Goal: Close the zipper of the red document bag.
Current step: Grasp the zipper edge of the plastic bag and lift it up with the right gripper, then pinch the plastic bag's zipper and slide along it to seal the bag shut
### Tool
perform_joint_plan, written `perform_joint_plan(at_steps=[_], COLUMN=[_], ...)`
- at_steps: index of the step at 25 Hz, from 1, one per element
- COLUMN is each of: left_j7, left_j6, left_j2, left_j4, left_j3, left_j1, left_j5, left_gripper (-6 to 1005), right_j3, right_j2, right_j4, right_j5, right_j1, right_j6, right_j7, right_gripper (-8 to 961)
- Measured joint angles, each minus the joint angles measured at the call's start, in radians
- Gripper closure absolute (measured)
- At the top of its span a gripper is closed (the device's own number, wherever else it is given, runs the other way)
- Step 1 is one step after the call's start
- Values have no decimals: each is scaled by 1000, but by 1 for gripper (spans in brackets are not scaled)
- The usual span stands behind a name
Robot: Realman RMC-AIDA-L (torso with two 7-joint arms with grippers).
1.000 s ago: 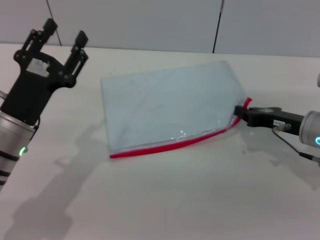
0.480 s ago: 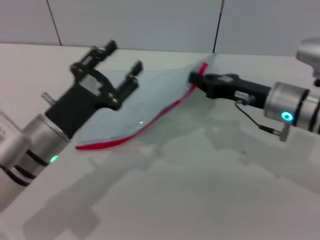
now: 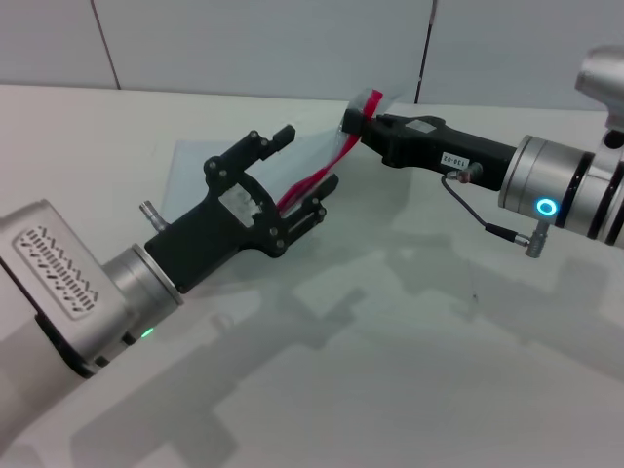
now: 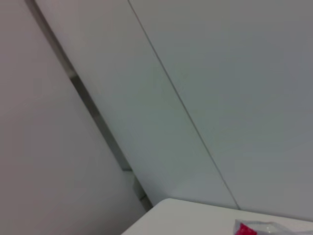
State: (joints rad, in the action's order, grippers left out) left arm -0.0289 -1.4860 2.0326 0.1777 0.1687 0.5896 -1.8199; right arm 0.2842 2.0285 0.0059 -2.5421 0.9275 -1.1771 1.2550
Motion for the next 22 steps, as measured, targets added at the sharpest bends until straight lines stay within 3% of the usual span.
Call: perform_joint_plan(at_steps=[22], left_j7=[-38], left_j6=[56], left_j2=[-5], left_j4=[-9], left_j3=[0], left_j1=[-1], left_j5=[1], left_gripper=[359], right_j3=[-39], right_j2=[1], right_j4=[7], right_j5=[-14], right_j1=[11], right_j6=[-80], right_j7=[7], right_gripper=[938])
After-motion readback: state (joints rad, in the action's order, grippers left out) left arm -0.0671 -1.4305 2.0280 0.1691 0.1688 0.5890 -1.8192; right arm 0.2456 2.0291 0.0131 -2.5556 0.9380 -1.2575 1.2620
